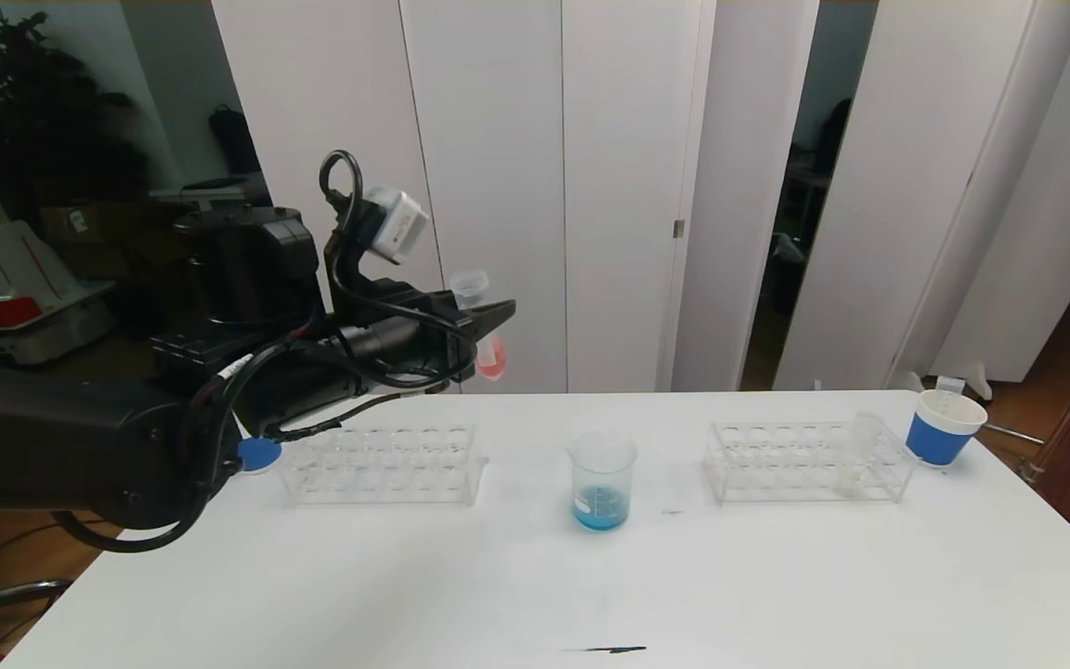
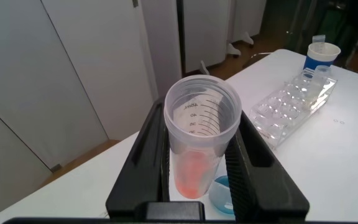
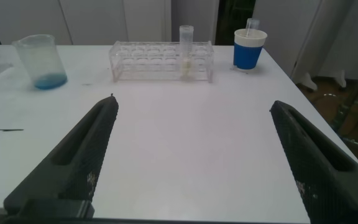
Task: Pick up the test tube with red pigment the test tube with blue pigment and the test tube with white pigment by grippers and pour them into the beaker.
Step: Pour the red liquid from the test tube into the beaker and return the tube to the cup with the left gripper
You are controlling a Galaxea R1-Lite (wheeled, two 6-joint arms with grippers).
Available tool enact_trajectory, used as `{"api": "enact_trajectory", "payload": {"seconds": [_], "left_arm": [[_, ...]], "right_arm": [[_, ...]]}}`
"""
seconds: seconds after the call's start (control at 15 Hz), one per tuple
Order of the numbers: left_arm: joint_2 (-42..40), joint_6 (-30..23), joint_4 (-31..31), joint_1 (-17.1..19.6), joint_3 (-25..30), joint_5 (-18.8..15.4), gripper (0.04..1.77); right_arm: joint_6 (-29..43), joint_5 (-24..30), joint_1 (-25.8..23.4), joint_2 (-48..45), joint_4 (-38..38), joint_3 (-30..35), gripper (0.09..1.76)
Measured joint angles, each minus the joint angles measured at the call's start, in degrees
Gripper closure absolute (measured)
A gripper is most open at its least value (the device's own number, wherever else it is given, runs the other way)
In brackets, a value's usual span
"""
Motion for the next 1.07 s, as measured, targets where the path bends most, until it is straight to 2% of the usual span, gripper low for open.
{"api": "enact_trajectory", "payload": {"seconds": [0.27, 0.53, 0.67, 1.07], "left_arm": [[5.1, 9.2, -1.0, -0.7, -5.3, -1.8, 1.21], [10.6, 18.7, -6.2, -1.1, -7.7, -7.3, 1.21], [13.2, 26.3, -6.3, -1.1, -9.2, -10.0, 1.21], [18.9, 47.3, -6.0, -1.8, -10.5, -13.7, 1.21]], "right_arm": [[0.0, 0.0, 0.0, 0.0, 0.0, 0.0, 0.1], [0.0, 0.0, 0.0, 0.0, 0.0, 0.0, 0.1], [0.0, 0.0, 0.0, 0.0, 0.0, 0.0, 0.1], [0.0, 0.0, 0.0, 0.0, 0.0, 0.0, 0.1]]}}
